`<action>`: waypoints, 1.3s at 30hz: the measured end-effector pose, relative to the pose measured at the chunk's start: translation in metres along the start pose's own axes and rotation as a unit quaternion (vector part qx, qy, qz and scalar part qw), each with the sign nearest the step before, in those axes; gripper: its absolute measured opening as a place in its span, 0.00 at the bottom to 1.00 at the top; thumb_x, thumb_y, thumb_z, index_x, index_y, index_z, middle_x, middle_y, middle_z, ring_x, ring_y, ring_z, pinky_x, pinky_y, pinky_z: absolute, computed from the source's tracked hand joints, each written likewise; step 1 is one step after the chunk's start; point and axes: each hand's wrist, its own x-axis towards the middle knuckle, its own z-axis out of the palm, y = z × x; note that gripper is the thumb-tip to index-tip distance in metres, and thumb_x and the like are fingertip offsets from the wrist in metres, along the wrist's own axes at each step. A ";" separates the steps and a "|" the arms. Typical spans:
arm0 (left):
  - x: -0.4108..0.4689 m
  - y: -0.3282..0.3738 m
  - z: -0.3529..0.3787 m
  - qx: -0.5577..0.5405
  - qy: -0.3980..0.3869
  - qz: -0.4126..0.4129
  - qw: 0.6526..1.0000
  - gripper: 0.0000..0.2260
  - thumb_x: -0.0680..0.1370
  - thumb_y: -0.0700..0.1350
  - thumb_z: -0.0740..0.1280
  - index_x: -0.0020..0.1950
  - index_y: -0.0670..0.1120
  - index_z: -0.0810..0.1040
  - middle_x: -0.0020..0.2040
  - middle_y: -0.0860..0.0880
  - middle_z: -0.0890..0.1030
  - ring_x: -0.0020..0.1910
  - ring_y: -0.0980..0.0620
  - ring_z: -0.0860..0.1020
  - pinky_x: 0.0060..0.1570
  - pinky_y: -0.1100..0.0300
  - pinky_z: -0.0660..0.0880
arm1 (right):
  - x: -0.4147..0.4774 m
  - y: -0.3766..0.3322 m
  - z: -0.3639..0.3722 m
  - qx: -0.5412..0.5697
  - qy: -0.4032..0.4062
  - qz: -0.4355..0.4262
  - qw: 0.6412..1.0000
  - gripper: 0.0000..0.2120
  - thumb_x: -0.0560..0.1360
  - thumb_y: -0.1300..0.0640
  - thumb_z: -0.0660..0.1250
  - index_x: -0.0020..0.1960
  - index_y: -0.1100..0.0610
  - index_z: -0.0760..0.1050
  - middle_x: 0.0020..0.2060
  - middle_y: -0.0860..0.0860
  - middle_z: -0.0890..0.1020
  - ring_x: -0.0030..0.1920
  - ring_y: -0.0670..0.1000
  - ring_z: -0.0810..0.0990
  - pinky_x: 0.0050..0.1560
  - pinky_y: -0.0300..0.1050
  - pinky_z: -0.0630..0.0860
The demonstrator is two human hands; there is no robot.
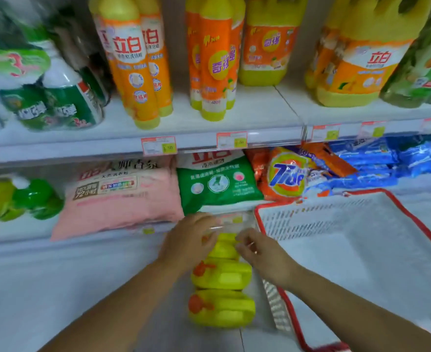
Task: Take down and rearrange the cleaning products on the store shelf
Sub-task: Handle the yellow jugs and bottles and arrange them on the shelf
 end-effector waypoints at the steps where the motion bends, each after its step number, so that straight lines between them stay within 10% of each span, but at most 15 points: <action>1: -0.020 -0.007 0.004 -0.007 -0.032 -0.035 0.999 0.19 0.74 0.59 0.59 0.57 0.53 0.82 0.57 0.54 0.81 0.57 0.56 0.76 0.53 0.62 0.73 | -0.007 0.008 0.017 -0.069 -0.039 0.006 0.997 0.16 0.78 0.46 0.65 0.61 0.54 0.75 0.52 0.55 0.79 0.49 0.51 0.78 0.56 0.42 0.73; 4: -0.073 -0.025 0.011 -0.010 -0.093 -0.098 0.991 0.22 0.73 0.62 0.56 0.59 0.56 0.80 0.58 0.56 0.79 0.58 0.53 0.77 0.55 0.60 0.75 | -0.023 0.018 0.050 -0.181 -0.046 0.018 0.982 0.30 0.72 0.38 0.61 0.66 0.56 0.73 0.62 0.56 0.73 0.62 0.56 0.74 0.64 0.42 0.67; 8: -0.111 -0.030 0.006 0.003 -0.204 -0.104 0.973 0.33 0.69 0.69 0.50 0.68 0.55 0.74 0.65 0.55 0.75 0.64 0.53 0.73 0.59 0.60 0.71 | -0.039 0.009 0.070 -0.349 0.101 -0.047 0.930 0.23 0.68 0.38 0.59 0.45 0.57 0.79 0.42 0.56 0.79 0.44 0.59 0.79 0.44 0.50 0.81; 12: -0.127 -0.031 0.009 -0.046 -0.302 -0.139 0.942 0.37 0.68 0.69 0.62 0.73 0.54 0.68 0.70 0.52 0.71 0.68 0.52 0.71 0.64 0.60 0.69 | -0.055 0.007 0.085 -0.467 0.003 -0.021 0.884 0.26 0.70 0.34 0.64 0.51 0.55 0.83 0.49 0.57 0.82 0.57 0.61 0.72 0.54 0.56 0.77; 15: -0.136 -0.029 0.013 -0.078 -0.322 -0.122 0.936 0.33 0.71 0.57 0.73 0.74 0.54 0.66 0.71 0.50 0.72 0.68 0.49 0.72 0.64 0.58 0.70 | -0.057 0.014 0.089 -0.292 -0.077 0.081 0.950 0.21 0.79 0.47 0.65 0.69 0.53 0.71 0.65 0.57 0.73 0.66 0.61 0.71 0.64 0.50 0.71; 29: -0.060 0.048 -0.040 -0.398 -0.184 -0.176 0.881 0.35 0.56 0.51 0.84 0.62 0.58 0.78 0.56 0.55 0.84 0.56 0.54 0.82 0.58 0.49 0.79 | -0.101 -0.104 -0.102 0.042 0.049 -0.012 0.998 0.08 0.69 0.50 0.77 0.46 0.42 0.80 0.43 0.42 0.83 0.46 0.44 0.81 0.42 0.37 0.78; 34: 0.006 0.087 -0.079 -0.396 -0.070 -0.136 0.905 0.34 0.57 0.51 0.83 0.61 0.56 0.76 0.55 0.57 0.84 0.54 0.58 0.82 0.55 0.57 0.79 | -0.102 -0.082 -0.141 0.169 0.035 -0.058 0.983 0.40 0.64 0.50 0.82 0.68 0.33 0.65 0.63 0.38 0.77 0.61 0.42 0.79 0.58 0.45 0.79; 39: 0.082 0.120 -0.097 -0.366 -0.024 -0.059 0.928 0.33 0.62 0.45 0.84 0.62 0.58 0.74 0.56 0.59 0.83 0.54 0.63 0.80 0.57 0.60 0.78 | -0.050 -0.068 -0.145 0.163 0.190 -0.101 0.963 0.41 0.59 0.56 0.81 0.68 0.54 0.68 0.54 0.46 0.82 0.50 0.39 0.82 0.44 0.33 0.78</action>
